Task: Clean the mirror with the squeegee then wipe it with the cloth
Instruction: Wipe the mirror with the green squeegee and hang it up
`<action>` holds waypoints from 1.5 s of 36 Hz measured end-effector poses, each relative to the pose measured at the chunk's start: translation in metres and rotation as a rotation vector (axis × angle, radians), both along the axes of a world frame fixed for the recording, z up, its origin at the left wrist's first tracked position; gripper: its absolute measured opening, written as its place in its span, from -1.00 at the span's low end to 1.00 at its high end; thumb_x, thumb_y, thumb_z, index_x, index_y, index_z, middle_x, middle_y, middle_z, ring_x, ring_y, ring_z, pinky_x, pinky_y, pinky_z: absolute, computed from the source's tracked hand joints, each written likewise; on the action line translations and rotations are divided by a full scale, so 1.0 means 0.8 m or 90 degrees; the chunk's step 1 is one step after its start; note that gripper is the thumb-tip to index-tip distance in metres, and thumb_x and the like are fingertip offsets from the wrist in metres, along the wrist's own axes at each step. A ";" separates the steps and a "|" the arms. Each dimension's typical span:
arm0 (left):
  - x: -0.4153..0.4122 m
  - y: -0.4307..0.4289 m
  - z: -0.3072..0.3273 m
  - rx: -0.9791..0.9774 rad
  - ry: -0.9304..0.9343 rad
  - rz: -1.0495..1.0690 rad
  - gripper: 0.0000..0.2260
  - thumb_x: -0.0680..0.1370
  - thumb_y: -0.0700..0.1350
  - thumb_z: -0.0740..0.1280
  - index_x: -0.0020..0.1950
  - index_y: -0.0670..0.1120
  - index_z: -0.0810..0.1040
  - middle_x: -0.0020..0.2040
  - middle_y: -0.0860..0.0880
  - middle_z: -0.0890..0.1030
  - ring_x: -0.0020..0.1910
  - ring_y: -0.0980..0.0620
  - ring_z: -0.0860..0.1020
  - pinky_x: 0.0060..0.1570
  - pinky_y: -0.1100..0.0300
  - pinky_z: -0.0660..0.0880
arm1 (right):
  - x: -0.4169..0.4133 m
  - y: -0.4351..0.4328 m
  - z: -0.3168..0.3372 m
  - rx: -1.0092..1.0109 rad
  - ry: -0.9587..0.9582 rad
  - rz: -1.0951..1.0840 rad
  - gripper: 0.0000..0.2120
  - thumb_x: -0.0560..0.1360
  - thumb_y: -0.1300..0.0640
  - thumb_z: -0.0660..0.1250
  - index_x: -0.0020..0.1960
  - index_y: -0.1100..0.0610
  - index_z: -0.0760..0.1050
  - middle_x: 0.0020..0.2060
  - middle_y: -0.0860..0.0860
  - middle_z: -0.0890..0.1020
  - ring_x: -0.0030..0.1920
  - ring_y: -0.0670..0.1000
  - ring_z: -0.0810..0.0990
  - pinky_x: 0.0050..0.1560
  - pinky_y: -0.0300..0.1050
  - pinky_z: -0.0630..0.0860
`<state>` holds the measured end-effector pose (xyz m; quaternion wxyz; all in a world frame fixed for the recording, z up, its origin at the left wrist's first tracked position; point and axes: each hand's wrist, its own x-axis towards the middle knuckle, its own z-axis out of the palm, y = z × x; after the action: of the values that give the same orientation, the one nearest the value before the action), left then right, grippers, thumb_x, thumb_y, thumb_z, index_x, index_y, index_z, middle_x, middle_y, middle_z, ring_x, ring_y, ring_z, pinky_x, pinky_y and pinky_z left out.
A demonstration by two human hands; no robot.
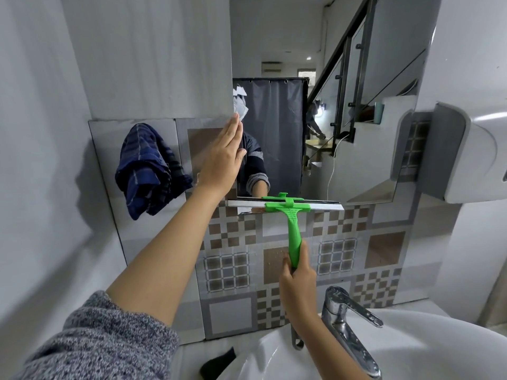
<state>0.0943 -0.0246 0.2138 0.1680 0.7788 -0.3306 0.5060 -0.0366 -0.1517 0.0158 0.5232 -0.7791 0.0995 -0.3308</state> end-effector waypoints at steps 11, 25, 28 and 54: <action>-0.002 -0.002 0.000 -0.003 0.008 0.000 -0.50 0.55 -0.26 0.27 0.45 -0.26 0.18 0.48 -0.16 0.19 0.46 -0.08 0.17 0.39 0.19 0.12 | 0.000 -0.011 -0.014 -0.048 0.043 -0.028 -0.50 0.55 0.13 0.18 0.44 -0.07 0.12 -0.32 0.07 0.48 -0.42 -0.01 0.42 -0.43 -0.05 0.46; -0.010 -0.010 0.000 -0.040 0.022 0.015 -0.49 0.55 -0.31 0.26 0.46 -0.24 0.15 0.50 -0.13 0.15 0.47 -0.06 0.14 0.37 0.29 0.04 | -0.024 -0.024 -0.025 -0.072 0.068 -0.036 -0.52 0.56 0.15 0.20 0.43 -0.04 0.17 -0.36 0.05 0.50 -0.48 -0.08 0.40 -0.50 -0.17 0.41; -0.013 -0.014 0.000 -0.052 0.039 0.016 -0.47 0.55 -0.32 0.24 0.47 -0.23 0.12 0.51 -0.11 0.11 0.49 -0.03 0.10 0.37 0.31 0.01 | -0.029 -0.025 -0.023 -0.068 0.071 -0.035 -0.50 0.56 0.13 0.20 0.45 -0.02 0.15 -0.35 0.04 0.51 -0.47 -0.09 0.41 -0.48 -0.14 0.46; -0.155 -0.022 -0.094 0.146 0.273 -0.211 -0.69 0.57 -0.05 0.25 0.28 -0.13 0.49 0.29 -0.06 0.50 0.36 0.04 0.36 0.38 0.19 0.17 | -0.086 -0.081 0.092 -0.423 0.071 0.160 -0.48 0.57 -0.01 0.19 0.48 -0.04 0.12 -0.10 0.00 0.52 -0.36 -0.19 0.40 -0.36 -0.32 0.36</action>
<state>-0.0297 -0.0419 0.1388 0.2252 0.8174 -0.4649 0.2550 -0.1052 -0.2168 0.0893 0.2719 -0.9296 -0.0816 -0.2351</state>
